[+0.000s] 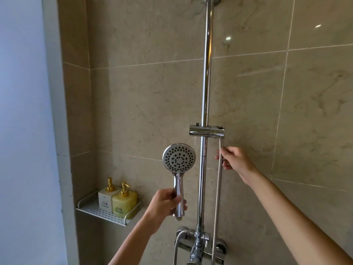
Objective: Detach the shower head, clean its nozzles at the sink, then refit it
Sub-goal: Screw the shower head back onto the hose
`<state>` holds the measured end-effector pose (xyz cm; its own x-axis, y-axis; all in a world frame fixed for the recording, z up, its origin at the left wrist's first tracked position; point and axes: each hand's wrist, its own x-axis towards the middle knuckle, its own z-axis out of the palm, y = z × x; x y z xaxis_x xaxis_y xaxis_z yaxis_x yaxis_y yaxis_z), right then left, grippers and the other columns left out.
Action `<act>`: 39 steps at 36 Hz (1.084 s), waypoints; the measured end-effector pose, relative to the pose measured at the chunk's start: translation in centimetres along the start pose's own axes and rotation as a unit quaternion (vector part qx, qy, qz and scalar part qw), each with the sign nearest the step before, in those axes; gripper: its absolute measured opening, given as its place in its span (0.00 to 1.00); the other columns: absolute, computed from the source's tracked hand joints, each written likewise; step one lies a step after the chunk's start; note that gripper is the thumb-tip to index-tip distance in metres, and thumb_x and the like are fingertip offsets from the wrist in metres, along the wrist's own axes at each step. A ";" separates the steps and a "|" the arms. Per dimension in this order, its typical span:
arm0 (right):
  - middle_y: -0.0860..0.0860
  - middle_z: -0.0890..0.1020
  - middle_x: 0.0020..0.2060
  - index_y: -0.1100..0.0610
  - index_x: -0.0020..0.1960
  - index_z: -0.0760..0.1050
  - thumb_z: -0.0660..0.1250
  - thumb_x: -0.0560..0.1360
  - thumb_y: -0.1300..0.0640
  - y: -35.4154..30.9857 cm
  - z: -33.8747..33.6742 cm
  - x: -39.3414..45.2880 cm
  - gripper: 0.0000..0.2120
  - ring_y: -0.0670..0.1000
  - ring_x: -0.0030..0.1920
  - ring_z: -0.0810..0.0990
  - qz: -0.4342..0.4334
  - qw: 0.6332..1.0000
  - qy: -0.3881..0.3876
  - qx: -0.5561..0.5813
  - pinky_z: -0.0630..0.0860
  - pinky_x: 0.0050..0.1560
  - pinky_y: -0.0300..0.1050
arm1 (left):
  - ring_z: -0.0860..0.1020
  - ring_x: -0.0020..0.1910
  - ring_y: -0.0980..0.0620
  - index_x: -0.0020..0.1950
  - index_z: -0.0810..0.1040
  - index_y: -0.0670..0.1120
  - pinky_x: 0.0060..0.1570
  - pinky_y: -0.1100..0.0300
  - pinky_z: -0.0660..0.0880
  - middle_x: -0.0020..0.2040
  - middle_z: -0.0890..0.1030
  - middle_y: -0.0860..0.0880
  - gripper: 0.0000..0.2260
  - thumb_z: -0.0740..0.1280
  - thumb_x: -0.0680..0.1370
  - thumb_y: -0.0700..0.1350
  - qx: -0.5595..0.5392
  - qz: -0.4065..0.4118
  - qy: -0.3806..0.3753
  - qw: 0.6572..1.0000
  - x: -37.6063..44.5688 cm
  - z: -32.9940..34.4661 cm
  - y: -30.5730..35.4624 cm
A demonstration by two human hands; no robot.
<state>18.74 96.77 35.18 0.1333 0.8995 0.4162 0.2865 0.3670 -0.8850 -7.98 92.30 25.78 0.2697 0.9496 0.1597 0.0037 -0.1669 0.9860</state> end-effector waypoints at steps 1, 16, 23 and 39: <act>0.53 0.86 0.42 0.57 0.49 0.80 0.62 0.83 0.57 0.0 0.0 0.1 0.08 0.41 0.26 0.75 -0.001 1.000 0.006 0.002 0.75 0.28 0.37 | 0.85 0.47 0.39 0.53 0.79 0.33 0.47 0.45 0.82 0.44 0.84 0.39 0.06 0.65 0.80 0.34 0.002 0.000 -0.001 1.000 0.0 0.0 0.0; 0.52 0.85 0.40 0.57 0.49 0.80 0.61 0.83 0.60 -1.1 0.0 0.9 0.10 0.45 0.30 0.72 -0.013 0.997 0.071 -0.010 0.72 0.30 0.37 | 0.84 0.49 0.36 0.52 0.79 0.34 0.49 0.44 0.82 0.46 0.84 0.36 0.05 0.64 0.80 0.33 0.010 0.007 0.010 1.000 -0.1 -0.2 0.4; 0.51 0.84 0.39 0.57 0.46 0.80 0.62 0.83 0.59 -1.1 0.1 1.0 0.10 0.45 0.30 0.72 -0.029 0.996 0.083 -0.014 0.71 0.32 0.38 | 0.84 0.47 0.38 0.51 0.79 0.33 0.49 0.43 0.82 0.45 0.84 0.37 0.05 0.64 0.80 0.33 0.010 0.007 0.012 1.000 0.0 -0.4 0.4; 0.48 0.85 0.33 0.55 0.46 0.79 0.64 0.82 0.59 -4.1 -1.0 1.8 0.08 0.40 0.24 0.70 -0.057 0.992 0.099 0.044 0.70 0.29 0.35 | 0.85 0.47 0.39 0.51 0.79 0.35 0.45 0.48 0.82 0.44 0.84 0.40 0.05 0.64 0.80 0.34 0.006 -0.002 0.012 1.000 0.5 -0.5 0.3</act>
<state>18.81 96.66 39.80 0.2907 0.7895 0.5405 0.2278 0.4916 -0.8405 -8.28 92.83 26.22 0.2472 0.9563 0.1564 0.0170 -0.1657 0.9860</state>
